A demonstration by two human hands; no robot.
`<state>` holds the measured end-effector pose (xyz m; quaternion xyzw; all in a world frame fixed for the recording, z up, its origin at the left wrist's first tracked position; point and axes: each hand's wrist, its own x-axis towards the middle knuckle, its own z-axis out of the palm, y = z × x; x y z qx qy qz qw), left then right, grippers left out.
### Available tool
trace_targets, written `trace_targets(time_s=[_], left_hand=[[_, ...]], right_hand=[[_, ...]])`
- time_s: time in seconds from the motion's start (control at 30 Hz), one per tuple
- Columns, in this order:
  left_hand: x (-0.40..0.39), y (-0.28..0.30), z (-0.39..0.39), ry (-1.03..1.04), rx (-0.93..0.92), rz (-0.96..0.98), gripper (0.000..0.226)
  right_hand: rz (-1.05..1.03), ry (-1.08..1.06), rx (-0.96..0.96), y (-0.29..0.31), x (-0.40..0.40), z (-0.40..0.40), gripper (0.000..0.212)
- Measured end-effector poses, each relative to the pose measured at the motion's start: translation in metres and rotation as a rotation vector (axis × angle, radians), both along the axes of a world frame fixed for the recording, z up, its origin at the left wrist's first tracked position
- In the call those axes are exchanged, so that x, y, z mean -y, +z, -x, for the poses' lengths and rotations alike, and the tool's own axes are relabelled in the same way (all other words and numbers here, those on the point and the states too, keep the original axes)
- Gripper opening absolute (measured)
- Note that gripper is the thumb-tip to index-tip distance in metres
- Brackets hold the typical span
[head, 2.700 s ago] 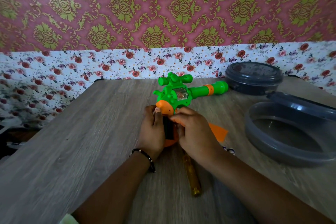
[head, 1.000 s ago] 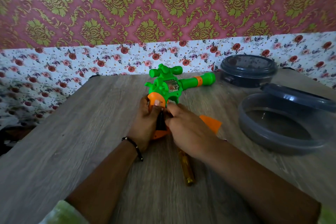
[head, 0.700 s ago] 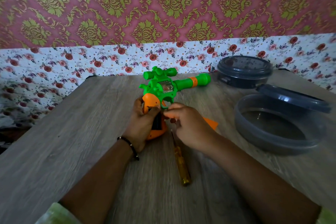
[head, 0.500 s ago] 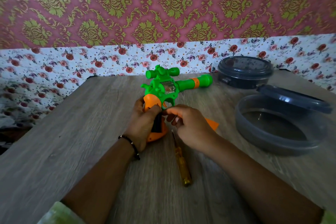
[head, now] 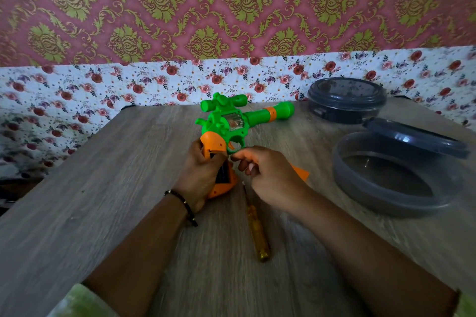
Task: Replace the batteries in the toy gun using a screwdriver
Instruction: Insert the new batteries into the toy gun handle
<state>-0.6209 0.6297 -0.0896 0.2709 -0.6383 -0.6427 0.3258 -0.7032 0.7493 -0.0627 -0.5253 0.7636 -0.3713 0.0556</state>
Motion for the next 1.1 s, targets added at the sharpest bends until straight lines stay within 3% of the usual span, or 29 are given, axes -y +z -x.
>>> trace_targets(time_s=[0.1,0.23,0.33,0.5,0.63,0.73,0.83,0.93,1.03,1.1], left_hand=[[0.000,-0.001,0.000,-0.011,-0.008,-0.005,0.038],[0.001,-0.002,0.001,-0.026,-0.034,-0.023,0.040],[-0.002,-0.001,0.001,-0.020,-0.043,-0.024,0.029],[-0.004,0.003,-0.002,-0.051,-0.057,-0.196,0.049],[-0.002,0.001,-0.002,-0.086,-0.062,-0.207,0.072],[-0.002,0.001,-0.002,-0.136,-0.090,-0.200,0.082],[-0.004,0.002,-0.004,-0.180,-0.111,-0.186,0.080],[-0.009,0.006,-0.004,-0.167,-0.125,-0.175,0.070],[-0.010,0.006,-0.002,-0.204,-0.141,-0.201,0.075],[-0.011,0.006,-0.003,-0.245,-0.150,-0.223,0.077]], right_hand=[[0.005,-0.008,-0.034,0.007,-0.005,0.006,0.045],[0.032,-0.076,-0.099,0.034,-0.025,0.018,0.024],[-0.249,-0.033,-0.145,0.055,-0.049,0.029,0.003],[-0.878,-0.050,-0.186,0.065,-0.067,0.021,0.045],[-1.007,-0.054,-0.201,0.067,-0.067,0.014,0.063],[-1.003,-0.007,-0.206,0.066,-0.065,0.012,0.043],[-0.949,0.016,-0.217,0.066,-0.066,0.010,0.041],[-0.702,0.034,-0.259,0.060,-0.060,0.011,0.046],[-0.347,0.129,-0.174,0.048,-0.041,0.000,0.048],[-0.215,0.141,-0.183,0.037,-0.028,-0.008,0.049]])
